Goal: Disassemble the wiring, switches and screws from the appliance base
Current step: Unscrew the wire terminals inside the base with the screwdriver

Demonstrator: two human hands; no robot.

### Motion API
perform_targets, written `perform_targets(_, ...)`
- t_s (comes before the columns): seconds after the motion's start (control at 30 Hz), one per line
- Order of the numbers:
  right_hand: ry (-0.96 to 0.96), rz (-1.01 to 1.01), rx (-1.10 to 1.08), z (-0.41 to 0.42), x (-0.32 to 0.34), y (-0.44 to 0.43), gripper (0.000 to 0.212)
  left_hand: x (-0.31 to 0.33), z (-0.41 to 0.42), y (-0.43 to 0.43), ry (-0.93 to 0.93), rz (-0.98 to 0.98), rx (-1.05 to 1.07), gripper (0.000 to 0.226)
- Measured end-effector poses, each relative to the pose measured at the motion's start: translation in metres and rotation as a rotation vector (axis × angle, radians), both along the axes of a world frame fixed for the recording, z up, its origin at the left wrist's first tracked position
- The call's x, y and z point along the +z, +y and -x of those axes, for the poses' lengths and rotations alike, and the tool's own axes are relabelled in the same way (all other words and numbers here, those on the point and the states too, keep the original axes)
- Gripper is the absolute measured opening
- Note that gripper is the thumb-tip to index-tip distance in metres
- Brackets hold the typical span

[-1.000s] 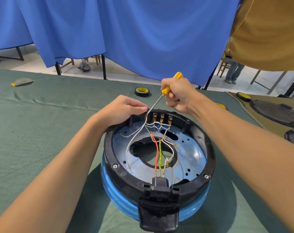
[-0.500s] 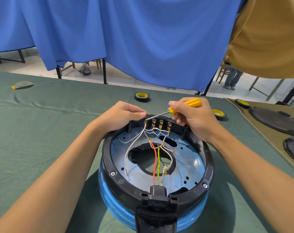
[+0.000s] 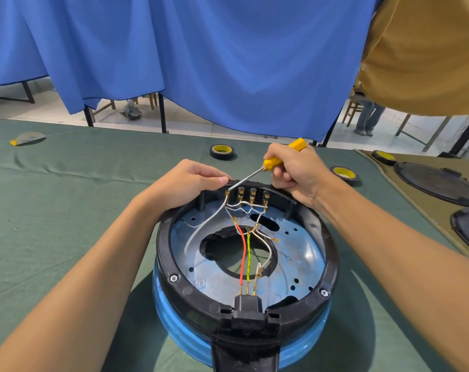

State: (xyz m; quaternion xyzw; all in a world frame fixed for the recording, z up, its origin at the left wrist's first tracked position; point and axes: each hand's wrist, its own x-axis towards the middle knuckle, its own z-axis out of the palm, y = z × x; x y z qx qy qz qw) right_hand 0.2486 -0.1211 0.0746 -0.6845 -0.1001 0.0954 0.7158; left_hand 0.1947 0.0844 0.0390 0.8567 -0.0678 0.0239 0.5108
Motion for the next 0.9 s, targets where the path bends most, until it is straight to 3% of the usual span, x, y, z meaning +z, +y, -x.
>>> perform_targets(0.23, -0.103, -0.001, -0.021, 0.006, -0.003, -0.004, 0.036, 0.001, 0.001, -0.001, 0.003, 0.002, 0.010, 0.014)
perform_targets(0.6, 0.065, -0.024, 0.019, -0.008, 0.001, 0.006, 0.049, 0.001, 0.002, -0.001, 0.009, 0.001, 0.014, 0.014)
perform_targets(0.9, -0.136, -0.001, 0.035, 0.002, -0.005, -0.004, 0.049, 0.000, 0.000, -0.002, 0.010, 0.018, -0.002, 0.014)
